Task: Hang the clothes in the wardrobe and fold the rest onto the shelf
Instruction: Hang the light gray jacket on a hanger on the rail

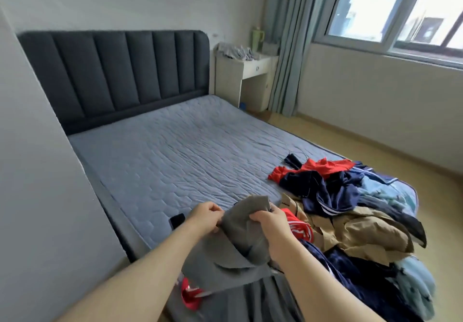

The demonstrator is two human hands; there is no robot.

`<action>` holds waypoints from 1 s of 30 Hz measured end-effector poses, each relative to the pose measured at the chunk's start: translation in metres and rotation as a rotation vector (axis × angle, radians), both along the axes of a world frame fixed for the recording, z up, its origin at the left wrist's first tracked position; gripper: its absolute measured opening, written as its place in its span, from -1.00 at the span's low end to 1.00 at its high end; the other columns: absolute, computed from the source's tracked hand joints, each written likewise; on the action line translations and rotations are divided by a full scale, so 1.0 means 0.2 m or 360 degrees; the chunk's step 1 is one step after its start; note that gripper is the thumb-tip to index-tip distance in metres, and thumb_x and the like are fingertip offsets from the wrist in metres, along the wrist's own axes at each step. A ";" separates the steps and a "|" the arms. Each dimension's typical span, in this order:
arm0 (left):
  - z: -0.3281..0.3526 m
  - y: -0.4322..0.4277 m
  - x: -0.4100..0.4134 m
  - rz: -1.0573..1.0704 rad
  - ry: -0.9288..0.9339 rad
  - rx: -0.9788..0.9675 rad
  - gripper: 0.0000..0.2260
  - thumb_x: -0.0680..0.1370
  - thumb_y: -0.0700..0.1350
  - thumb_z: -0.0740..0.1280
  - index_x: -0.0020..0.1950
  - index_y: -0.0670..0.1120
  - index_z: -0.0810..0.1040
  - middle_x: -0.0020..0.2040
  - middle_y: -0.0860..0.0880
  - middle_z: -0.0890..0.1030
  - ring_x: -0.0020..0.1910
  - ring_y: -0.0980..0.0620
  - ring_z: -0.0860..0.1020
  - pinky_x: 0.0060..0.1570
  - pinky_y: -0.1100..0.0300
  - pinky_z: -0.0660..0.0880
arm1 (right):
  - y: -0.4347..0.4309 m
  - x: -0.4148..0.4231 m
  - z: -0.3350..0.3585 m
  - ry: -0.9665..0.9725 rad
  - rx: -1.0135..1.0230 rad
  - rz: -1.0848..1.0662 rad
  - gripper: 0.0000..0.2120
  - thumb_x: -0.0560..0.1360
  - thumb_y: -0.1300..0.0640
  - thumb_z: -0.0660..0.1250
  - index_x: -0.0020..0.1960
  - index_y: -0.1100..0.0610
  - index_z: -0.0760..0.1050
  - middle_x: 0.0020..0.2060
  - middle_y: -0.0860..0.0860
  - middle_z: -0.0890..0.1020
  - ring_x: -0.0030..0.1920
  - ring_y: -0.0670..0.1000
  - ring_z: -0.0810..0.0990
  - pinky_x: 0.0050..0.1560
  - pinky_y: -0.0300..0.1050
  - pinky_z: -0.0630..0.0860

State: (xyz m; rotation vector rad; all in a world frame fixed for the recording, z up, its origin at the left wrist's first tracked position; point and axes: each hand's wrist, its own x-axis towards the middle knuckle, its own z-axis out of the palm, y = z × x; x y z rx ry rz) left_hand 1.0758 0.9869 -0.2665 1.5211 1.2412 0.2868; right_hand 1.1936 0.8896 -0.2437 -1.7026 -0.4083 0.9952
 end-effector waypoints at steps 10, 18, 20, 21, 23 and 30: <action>0.90 0.21 -0.34 0.0119 -0.0369 0.0592 -0.83 0.56 -0.20 0.20 -0.18 -0.08 0.52 -0.34 -0.04 0.51 -0.42 0.06 0.44 -0.46 0.31 0.31 | 0.25 -0.18 0.93 -0.0504 0.0564 0.0591 -0.77 0.40 0.40 0.33 -0.20 0.08 0.57 -0.34 0.01 0.64 -0.25 0.01 0.60 -0.23 -0.18 0.52; 1.13 0.29 -0.49 -0.0073 -0.0195 0.1060 -0.61 0.51 -0.35 0.09 -0.15 0.08 0.57 -0.18 0.04 0.53 -0.20 0.07 0.50 -0.21 0.22 0.44 | 0.29 -0.24 1.16 -0.1524 0.0137 0.1113 -0.78 0.41 0.40 0.23 -0.02 0.26 0.58 -0.16 0.09 0.60 -0.05 0.09 0.57 -0.06 -0.10 0.51; 1.12 0.29 -0.49 -0.0174 -0.0142 0.1097 -0.60 0.52 -0.37 0.07 -0.07 0.10 0.53 -0.09 0.02 0.51 -0.09 0.04 0.49 -0.05 0.14 0.48 | 0.30 -0.26 1.16 -0.1917 -0.0016 0.1157 -0.70 0.40 0.40 0.13 -0.05 0.19 0.57 -0.19 0.02 0.49 0.03 0.10 0.49 -0.06 -0.15 0.44; 1.11 0.28 -0.48 -0.0247 -0.0109 0.1116 -0.60 0.53 -0.37 0.07 -0.02 0.11 0.50 -0.03 0.01 0.50 -0.05 0.04 0.48 -0.01 0.16 0.47 | 0.31 -0.27 1.15 -0.2071 -0.0036 0.1139 -0.65 0.40 0.40 0.10 -0.01 0.15 0.57 -0.14 0.00 0.44 0.10 0.10 0.44 0.01 -0.15 0.41; 1.11 0.27 -0.46 -0.0422 -0.0068 0.1119 -0.60 0.52 -0.34 0.12 0.13 0.13 0.46 0.07 0.02 0.46 0.05 0.06 0.46 0.00 0.23 0.44 | 0.31 -0.28 1.14 -0.2280 -0.0014 0.1090 -0.59 0.39 0.39 0.08 0.05 0.09 0.56 -0.02 0.03 0.40 0.19 0.10 0.33 0.10 -0.12 0.32; 1.07 0.23 -0.42 -0.0884 0.0020 0.0890 -0.61 0.49 -0.28 0.29 0.29 -0.05 0.42 0.20 0.01 0.51 0.18 0.04 0.47 0.15 0.21 0.43 | 0.29 -0.31 1.16 -0.2325 0.0445 0.1000 -0.56 0.33 0.47 0.16 -0.05 0.08 0.65 -0.14 -0.07 0.44 -0.02 -0.01 0.30 0.08 -0.16 0.27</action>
